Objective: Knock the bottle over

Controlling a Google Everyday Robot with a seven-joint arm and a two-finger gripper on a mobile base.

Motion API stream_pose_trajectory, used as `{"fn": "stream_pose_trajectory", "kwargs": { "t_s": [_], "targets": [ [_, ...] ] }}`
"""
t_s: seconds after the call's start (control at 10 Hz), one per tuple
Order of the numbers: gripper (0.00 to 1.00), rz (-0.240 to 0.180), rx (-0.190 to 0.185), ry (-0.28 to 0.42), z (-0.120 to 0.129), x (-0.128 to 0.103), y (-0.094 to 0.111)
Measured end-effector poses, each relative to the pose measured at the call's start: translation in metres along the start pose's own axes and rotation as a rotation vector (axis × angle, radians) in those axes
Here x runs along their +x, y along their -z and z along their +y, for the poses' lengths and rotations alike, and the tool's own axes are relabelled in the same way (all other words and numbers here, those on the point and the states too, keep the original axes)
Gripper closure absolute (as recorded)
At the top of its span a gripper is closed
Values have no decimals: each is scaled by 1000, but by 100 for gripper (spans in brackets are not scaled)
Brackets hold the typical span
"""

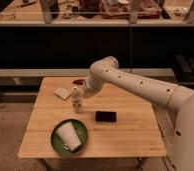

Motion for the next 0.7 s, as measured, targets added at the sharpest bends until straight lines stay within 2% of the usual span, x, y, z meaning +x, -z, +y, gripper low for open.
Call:
{"fn": "stream_pose_trajectory", "kwargs": {
  "t_s": [0.2, 0.3, 0.5, 0.7],
  "targets": [
    [70, 81, -2, -6, 10, -3, 7],
    [70, 103, -14, -4, 9, 0, 14],
    [70, 76, -10, 1, -1, -4, 13],
    [70, 97, -9, 22, 1, 0, 1]
  ]
}}
